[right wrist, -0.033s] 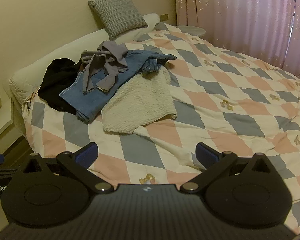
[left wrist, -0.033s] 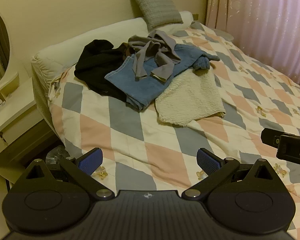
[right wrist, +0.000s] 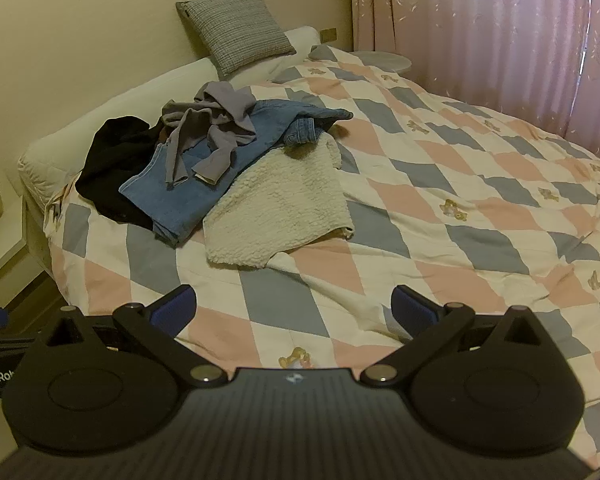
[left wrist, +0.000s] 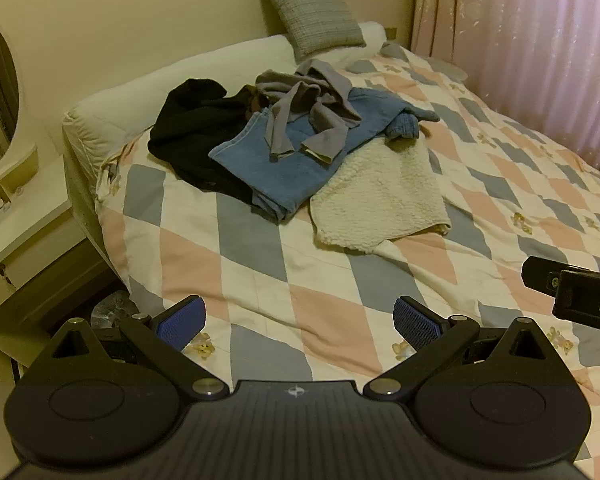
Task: Fold clothes
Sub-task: 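Move both grippers toward the cream fleece vest on the clothes pile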
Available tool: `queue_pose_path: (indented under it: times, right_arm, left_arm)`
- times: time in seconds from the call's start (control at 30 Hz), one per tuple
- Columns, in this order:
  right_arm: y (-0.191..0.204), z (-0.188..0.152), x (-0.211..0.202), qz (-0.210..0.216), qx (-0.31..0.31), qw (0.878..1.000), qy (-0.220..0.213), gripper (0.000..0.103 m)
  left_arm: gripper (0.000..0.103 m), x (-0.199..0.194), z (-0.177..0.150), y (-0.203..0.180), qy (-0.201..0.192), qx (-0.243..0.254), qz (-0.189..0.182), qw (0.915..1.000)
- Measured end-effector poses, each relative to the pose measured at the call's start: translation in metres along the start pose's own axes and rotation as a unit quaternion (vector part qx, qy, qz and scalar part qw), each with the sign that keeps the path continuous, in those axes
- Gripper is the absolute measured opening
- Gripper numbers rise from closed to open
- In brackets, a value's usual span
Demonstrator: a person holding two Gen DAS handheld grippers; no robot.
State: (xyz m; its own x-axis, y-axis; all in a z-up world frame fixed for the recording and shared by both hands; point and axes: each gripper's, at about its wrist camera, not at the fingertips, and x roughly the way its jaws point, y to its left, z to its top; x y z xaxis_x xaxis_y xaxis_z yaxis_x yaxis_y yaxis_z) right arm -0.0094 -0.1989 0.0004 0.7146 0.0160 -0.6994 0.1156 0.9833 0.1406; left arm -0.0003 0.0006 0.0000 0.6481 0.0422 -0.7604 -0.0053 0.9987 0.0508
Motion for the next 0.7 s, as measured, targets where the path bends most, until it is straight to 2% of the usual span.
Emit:
queue_pose_path:
  times: [0.7]
  right_arm:
    - [0.000,0.005,0.001,0.002,-0.010,1.000,0.001,0.103]
  left_arm:
    - [0.103,0.001,0.008,0.009,0.005,-0.008,0.005,0.9999]
